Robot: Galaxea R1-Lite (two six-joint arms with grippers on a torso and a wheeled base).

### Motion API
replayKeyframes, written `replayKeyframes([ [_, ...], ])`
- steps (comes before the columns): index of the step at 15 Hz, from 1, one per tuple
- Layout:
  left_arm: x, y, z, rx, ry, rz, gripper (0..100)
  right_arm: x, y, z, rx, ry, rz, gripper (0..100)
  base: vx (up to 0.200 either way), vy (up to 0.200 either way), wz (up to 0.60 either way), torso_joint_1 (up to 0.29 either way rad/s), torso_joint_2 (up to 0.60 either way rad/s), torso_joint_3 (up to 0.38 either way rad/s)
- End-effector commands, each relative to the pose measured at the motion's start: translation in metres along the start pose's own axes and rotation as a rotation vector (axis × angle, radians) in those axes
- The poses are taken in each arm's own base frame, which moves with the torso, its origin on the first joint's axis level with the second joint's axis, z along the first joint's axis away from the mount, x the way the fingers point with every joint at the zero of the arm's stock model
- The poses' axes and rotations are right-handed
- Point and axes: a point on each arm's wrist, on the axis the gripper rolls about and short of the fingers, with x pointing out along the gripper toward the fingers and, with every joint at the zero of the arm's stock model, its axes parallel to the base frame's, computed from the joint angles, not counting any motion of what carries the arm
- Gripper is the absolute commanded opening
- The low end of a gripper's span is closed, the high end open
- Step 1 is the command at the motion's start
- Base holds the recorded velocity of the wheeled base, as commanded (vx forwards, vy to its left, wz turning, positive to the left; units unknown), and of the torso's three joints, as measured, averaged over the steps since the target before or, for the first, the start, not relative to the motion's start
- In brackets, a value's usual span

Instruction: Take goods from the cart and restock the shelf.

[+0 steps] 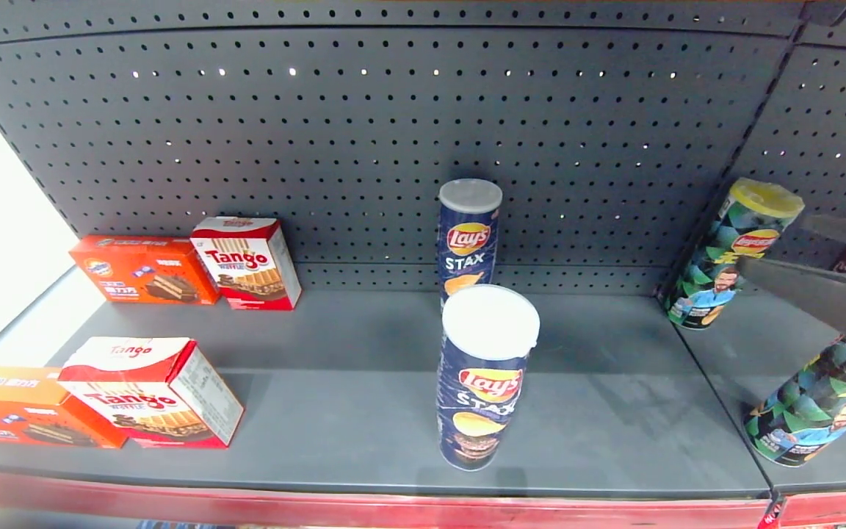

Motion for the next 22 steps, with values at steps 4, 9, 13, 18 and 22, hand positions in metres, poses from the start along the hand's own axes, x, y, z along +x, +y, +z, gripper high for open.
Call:
replayKeyframes([
  [4,0.000,0.000,0.000,0.000,0.001,-0.001,100,-0.097,-0.001,-0.053,0.020,-0.103,-0.070,100,0.000,0.000,0.00,0.000,0.00,0.000],
  [9,0.000,0.000,0.000,0.000,0.001,-0.001,100,-0.127,0.006,-0.129,0.050,-0.059,-0.087,100,0.000,0.000,0.00,0.000,0.00,0.000],
  [13,0.000,0.000,0.000,0.002,0.001,-0.001,100,-0.138,0.012,-0.190,0.047,0.019,-0.084,100,0.000,0.000,0.00,0.000,0.00,0.000],
  [18,0.000,0.000,0.000,0.000,0.001,-0.001,100,-0.136,0.014,-0.208,0.108,0.225,-0.331,100,0.000,0.000,0.00,0.000,0.00,0.000],
  [22,0.000,0.000,0.000,0.000,0.001,0.001,100,-0.143,0.021,-0.209,0.135,0.139,-0.678,100,0.000,0.000,0.00,0.000,0.00,0.000],
])
